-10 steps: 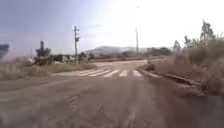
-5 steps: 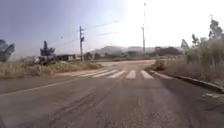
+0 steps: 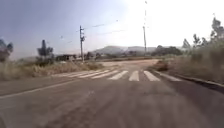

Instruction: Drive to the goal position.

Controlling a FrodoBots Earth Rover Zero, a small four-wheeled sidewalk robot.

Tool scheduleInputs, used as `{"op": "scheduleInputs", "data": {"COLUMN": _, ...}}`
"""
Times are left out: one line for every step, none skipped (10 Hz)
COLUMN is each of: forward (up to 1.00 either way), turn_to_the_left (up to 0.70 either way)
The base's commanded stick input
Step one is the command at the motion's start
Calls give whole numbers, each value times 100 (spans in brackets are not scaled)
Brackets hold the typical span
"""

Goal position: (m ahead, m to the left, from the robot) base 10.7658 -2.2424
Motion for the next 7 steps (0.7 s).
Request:
{"op": "scheduleInputs", "data": {"forward": 100, "turn_to_the_left": 0}}
{"op": "scheduleInputs", "data": {"forward": 100, "turn_to_the_left": 0}}
{"op": "scheduleInputs", "data": {"forward": 100, "turn_to_the_left": -9}}
{"op": "scheduleInputs", "data": {"forward": 100, "turn_to_the_left": -25}}
{"op": "scheduleInputs", "data": {"forward": 100, "turn_to_the_left": -27}}
{"op": "scheduleInputs", "data": {"forward": 100, "turn_to_the_left": 0}}
{"op": "scheduleInputs", "data": {"forward": 100, "turn_to_the_left": 0}}
